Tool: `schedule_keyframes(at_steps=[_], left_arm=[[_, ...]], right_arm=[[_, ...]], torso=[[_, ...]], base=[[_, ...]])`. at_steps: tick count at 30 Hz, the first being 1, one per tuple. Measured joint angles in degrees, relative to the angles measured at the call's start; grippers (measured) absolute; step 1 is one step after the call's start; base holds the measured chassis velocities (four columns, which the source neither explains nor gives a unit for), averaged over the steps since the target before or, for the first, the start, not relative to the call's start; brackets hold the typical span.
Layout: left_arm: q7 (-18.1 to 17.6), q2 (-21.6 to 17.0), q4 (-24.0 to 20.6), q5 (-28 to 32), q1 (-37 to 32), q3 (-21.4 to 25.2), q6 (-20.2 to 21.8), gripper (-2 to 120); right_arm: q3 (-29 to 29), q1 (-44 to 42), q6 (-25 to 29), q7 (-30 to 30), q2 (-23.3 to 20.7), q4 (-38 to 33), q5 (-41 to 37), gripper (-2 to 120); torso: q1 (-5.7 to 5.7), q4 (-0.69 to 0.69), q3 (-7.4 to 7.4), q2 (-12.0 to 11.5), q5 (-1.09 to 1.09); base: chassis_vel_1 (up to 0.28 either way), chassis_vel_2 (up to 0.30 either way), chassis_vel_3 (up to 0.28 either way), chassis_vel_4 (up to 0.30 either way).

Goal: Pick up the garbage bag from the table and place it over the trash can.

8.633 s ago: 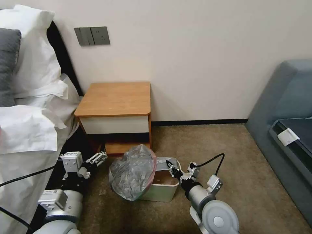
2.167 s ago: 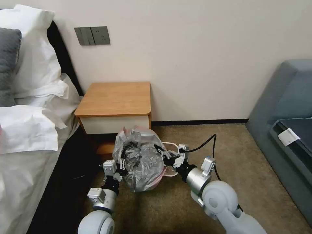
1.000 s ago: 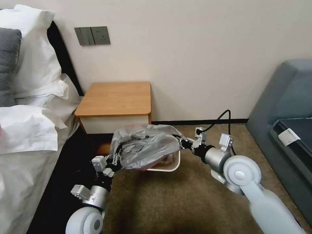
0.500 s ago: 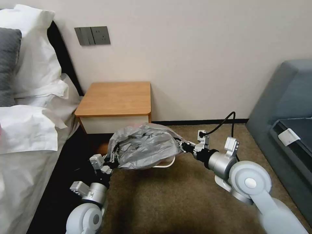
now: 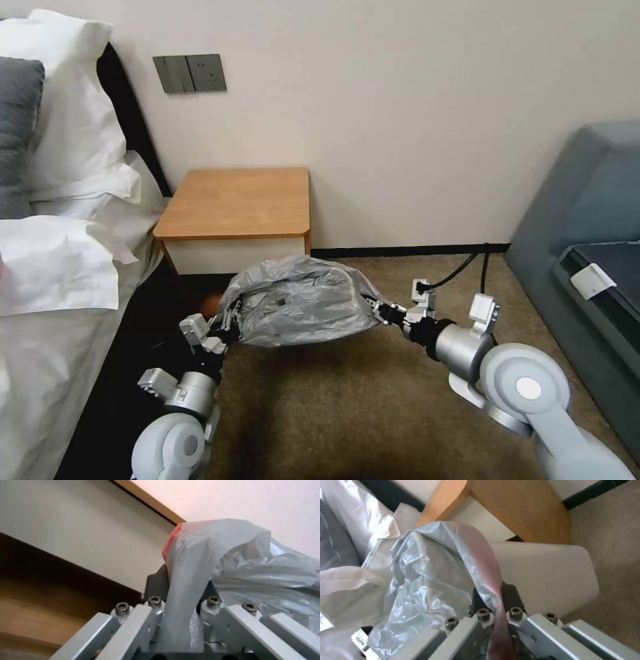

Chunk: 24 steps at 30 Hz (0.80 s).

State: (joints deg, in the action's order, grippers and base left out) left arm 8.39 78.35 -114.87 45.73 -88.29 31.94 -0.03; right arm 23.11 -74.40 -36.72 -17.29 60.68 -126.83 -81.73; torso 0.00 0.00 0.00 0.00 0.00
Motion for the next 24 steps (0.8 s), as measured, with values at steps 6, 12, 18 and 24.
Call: schedule_keyframes(at_steps=[6,12,18,24], left_arm=[[0.29,0.08,-0.09,-0.08,-0.09,-0.07,0.25,8],[-0.46,-0.01,-0.25,1.55,0.05,0.08,1.15,8],[-0.36,-0.34,-0.51,3.41,0.1,-0.02,2.49,8],[-0.03,-0.32,-1.1,4.31,-0.27,-0.47,3.68,8]], right_arm=[[-0.62,1.04,0.09,3.05,0.32,0.94,2.09,0],[-2.15,0.37,2.01,9.99,0.41,2.33,11.73,0],[-3.34,0.43,5.48,14.35,0.79,5.16,18.8,0],[-4.56,2.89,7.05,15.01,2.39,8.58,21.04,0]], torso=[[0.0,0.01,0.0,0.0,0.0],[0.0,0.0,0.0,0.0,0.0],[0.0,0.0,0.0,0.0,0.0],[0.0,0.0,0.0,0.0,0.0]], base=[[0.0,0.0,0.0,0.0],[0.0,0.0,0.0,0.0],[0.0,0.0,0.0,0.0],[0.0,0.0,0.0,0.0]])
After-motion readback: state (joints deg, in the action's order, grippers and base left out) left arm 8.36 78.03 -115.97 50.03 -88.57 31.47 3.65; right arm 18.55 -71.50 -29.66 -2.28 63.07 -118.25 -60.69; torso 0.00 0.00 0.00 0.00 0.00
